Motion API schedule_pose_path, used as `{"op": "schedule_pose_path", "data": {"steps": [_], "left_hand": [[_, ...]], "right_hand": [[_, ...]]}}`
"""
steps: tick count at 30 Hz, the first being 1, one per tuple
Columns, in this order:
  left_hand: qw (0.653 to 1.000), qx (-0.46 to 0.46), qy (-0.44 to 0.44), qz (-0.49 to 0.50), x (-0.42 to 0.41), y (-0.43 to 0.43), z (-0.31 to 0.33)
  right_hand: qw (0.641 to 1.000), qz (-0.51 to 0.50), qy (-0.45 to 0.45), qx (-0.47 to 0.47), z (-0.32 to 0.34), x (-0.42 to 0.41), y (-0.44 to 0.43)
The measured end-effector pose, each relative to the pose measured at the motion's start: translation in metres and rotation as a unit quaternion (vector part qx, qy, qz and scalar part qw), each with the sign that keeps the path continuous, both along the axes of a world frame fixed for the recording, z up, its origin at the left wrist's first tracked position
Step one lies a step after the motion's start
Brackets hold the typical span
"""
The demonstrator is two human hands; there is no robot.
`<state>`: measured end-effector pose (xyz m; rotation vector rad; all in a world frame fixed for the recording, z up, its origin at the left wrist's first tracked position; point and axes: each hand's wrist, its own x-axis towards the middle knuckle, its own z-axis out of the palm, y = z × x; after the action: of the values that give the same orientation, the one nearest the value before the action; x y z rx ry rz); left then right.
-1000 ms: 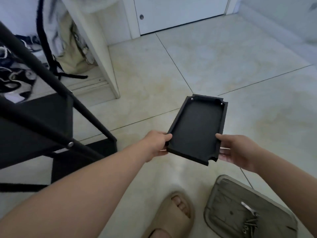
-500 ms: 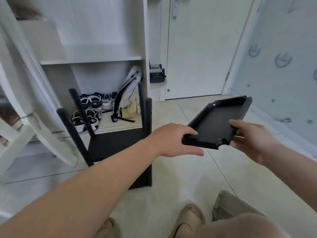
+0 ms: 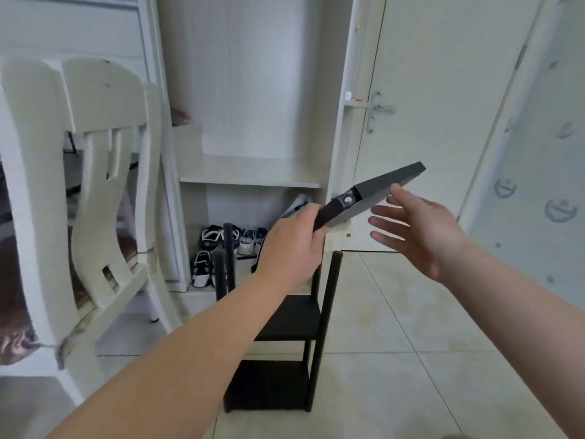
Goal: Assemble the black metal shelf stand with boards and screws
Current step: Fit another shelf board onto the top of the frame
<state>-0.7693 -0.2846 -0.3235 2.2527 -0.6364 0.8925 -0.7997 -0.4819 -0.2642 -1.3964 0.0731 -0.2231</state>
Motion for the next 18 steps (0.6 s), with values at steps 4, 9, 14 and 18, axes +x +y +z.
{"op": "schedule_pose_path", "data": {"steps": [4,9,14,18], "left_hand": [[0.974,-0.187,0.125,-0.018,0.027,0.024,0.003],[0.883,-0.418,0.208,-0.051,0.057,0.053,-0.013],[0.778,-0.553,0.294,-0.057,0.075,0.092,-0.041],[0.738,-0.586,0.325,-0.072,0.085,0.118,-0.050]], "right_hand": [[1.000,0.001,0.009,-0.018,-0.019,0.023,0.022],[0.996,0.010,0.064,0.057,-0.065,0.061,0.054],[0.985,0.001,0.093,0.144,-0.107,0.092,0.077],[0.971,0.035,0.083,0.220,-0.127,0.112,0.081]]}}
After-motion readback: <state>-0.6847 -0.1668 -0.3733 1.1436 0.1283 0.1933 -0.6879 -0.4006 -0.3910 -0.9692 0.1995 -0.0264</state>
